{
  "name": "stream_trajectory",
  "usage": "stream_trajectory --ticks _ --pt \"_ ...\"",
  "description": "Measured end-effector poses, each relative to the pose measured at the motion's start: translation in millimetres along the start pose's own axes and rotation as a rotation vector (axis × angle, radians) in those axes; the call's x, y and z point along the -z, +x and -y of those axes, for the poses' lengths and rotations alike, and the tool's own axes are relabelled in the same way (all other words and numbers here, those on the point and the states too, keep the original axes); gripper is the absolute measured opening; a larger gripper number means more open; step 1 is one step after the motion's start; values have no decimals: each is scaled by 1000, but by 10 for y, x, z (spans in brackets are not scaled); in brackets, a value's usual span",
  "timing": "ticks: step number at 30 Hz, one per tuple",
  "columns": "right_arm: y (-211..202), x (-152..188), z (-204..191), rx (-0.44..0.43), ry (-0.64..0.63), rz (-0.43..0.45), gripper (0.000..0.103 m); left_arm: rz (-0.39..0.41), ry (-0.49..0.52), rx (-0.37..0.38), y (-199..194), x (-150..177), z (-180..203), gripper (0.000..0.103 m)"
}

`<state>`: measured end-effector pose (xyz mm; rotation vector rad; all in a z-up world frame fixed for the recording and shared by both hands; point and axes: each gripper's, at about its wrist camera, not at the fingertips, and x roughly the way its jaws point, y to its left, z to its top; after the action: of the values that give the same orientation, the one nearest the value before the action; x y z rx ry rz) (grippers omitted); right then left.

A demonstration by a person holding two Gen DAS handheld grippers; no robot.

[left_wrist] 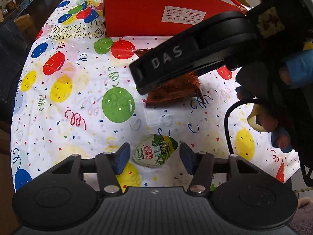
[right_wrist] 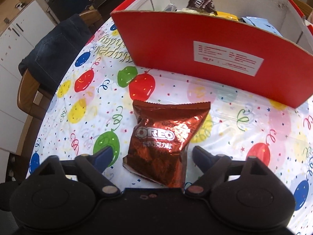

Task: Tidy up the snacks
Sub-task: 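Grasp the green cup snack with the left tool while the right tool grasps the Oreo bag, then carry the cup snack and Oreo bag into the red box and open both tools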

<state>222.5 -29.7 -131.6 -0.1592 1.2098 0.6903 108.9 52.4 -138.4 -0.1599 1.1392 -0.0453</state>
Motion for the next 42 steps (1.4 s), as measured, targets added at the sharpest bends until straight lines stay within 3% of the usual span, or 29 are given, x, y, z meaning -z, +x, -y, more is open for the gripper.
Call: stream_trajectory --ticks 11,12,24,42 --pt "-6 7 -43 15 -58 4 67 2 -4 2 3 -15 -25 39" --pt "-15 16 -51 18 -66 8 66 0 -13 4 4 -19 -41 36" --pt "-240 94 99 -17 -6 48 65 4 -72 29 -29 -46 -139 34" --pt "-1023 194 233 -62 47 193 64 148 -121 27 -610 -266 -208 34"
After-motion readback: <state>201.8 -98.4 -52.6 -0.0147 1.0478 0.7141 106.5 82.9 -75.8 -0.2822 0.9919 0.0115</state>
